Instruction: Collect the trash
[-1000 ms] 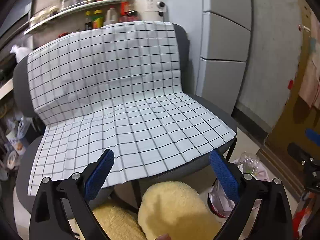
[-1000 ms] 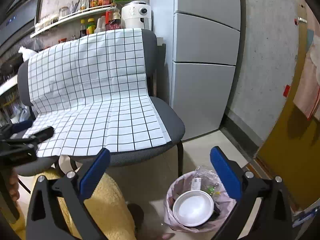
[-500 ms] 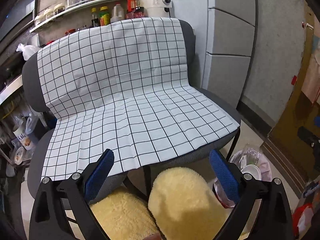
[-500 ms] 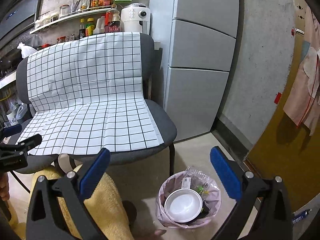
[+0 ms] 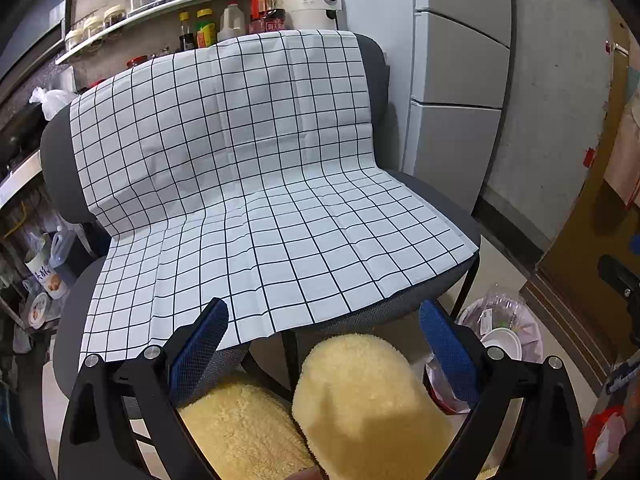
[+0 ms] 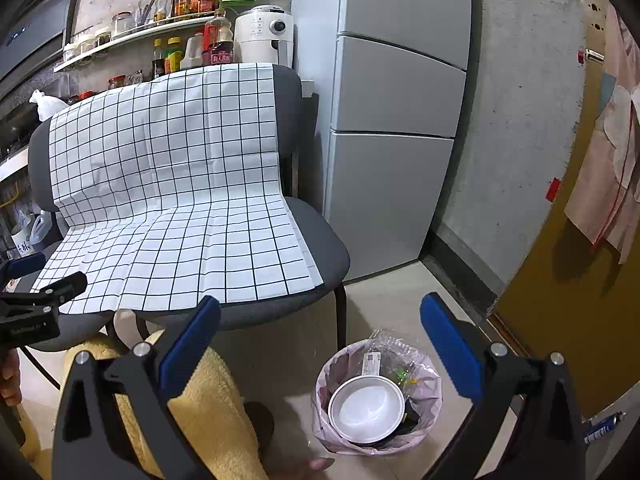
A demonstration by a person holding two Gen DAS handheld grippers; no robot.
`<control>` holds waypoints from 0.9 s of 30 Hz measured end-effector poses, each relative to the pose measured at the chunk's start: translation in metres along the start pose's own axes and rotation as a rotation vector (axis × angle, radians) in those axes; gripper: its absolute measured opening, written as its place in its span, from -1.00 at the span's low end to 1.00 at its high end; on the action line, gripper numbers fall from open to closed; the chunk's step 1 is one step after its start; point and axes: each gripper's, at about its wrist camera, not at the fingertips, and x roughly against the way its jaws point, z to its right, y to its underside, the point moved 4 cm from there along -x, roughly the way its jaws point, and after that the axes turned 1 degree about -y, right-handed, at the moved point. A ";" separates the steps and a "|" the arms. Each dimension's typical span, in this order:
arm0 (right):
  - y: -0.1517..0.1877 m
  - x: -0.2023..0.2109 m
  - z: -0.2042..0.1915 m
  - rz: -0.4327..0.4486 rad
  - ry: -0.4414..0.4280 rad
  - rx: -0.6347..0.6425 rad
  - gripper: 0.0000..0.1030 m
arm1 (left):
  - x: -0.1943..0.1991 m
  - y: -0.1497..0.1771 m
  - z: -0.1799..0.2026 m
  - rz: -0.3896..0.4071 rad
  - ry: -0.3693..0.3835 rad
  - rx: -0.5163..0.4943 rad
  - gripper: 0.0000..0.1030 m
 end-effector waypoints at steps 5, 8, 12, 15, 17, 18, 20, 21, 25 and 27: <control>0.000 0.000 0.001 0.001 0.003 -0.002 0.90 | 0.001 0.000 -0.002 0.004 -0.003 0.002 0.85; 0.001 0.000 0.001 -0.001 0.004 -0.004 0.90 | 0.001 -0.001 -0.002 0.005 -0.002 0.002 0.85; 0.001 0.000 0.002 -0.001 0.002 -0.002 0.90 | 0.001 -0.001 -0.002 0.005 -0.002 0.002 0.85; 0.001 0.000 0.003 -0.001 0.002 -0.005 0.90 | 0.001 -0.001 -0.002 0.005 -0.002 0.002 0.85; 0.001 0.000 0.003 0.001 0.005 -0.006 0.90 | 0.001 -0.001 -0.002 0.005 -0.002 0.003 0.85; 0.001 -0.001 0.004 0.001 0.006 -0.007 0.90 | 0.001 -0.001 -0.002 0.004 -0.001 0.004 0.85; 0.001 -0.002 0.004 -0.002 0.006 -0.006 0.90 | 0.001 -0.001 -0.002 0.005 -0.003 0.002 0.85; 0.001 -0.002 0.004 -0.003 0.007 -0.006 0.90 | 0.001 -0.001 -0.002 0.005 -0.004 0.003 0.85; 0.002 -0.003 0.004 -0.006 0.006 -0.007 0.90 | 0.001 -0.001 -0.003 0.005 -0.003 0.003 0.85; 0.002 -0.003 0.004 -0.006 0.005 -0.006 0.90 | 0.001 -0.001 -0.004 0.005 -0.004 0.003 0.85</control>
